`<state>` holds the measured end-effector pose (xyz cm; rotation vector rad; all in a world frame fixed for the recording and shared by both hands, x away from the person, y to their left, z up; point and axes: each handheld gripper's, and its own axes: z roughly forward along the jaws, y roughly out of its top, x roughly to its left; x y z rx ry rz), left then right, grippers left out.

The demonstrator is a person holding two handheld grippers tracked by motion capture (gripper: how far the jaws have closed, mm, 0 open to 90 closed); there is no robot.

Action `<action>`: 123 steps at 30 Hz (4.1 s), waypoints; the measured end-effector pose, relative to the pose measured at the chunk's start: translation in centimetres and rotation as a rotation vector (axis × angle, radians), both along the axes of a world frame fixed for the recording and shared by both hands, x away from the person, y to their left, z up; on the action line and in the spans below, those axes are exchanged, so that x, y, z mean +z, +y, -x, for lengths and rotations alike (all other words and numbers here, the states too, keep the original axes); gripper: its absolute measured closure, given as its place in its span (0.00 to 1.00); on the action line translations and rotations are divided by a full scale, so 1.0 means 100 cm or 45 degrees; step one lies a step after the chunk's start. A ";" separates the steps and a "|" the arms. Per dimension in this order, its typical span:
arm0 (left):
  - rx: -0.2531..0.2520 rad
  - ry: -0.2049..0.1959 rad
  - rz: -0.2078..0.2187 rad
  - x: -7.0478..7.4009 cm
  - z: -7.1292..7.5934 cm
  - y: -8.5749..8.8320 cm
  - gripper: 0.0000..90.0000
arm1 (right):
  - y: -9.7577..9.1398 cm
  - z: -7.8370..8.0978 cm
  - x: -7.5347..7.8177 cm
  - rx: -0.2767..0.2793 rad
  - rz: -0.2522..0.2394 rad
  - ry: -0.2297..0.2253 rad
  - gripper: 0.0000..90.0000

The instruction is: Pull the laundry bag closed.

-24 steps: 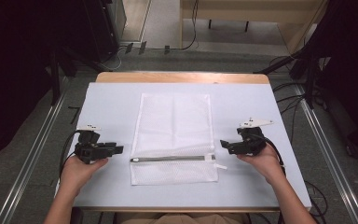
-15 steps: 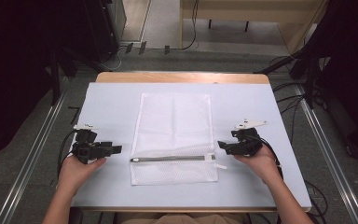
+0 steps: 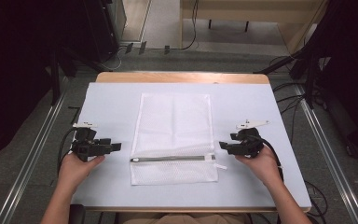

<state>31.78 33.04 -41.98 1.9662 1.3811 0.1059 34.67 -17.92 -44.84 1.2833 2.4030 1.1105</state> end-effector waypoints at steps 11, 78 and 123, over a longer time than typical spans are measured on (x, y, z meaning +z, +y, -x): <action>-0.026 -0.010 0.008 -0.002 -0.003 -0.002 0.41 | 0.000 0.003 0.001 0.002 0.011 0.022 0.47; -0.085 -0.010 0.028 -0.002 -0.011 -0.008 0.41 | 0.099 0.013 0.047 0.333 0.018 0.005 0.52; -0.060 0.000 0.047 -0.005 -0.015 -0.001 0.41 | 0.203 0.018 0.022 0.557 -0.007 0.059 0.69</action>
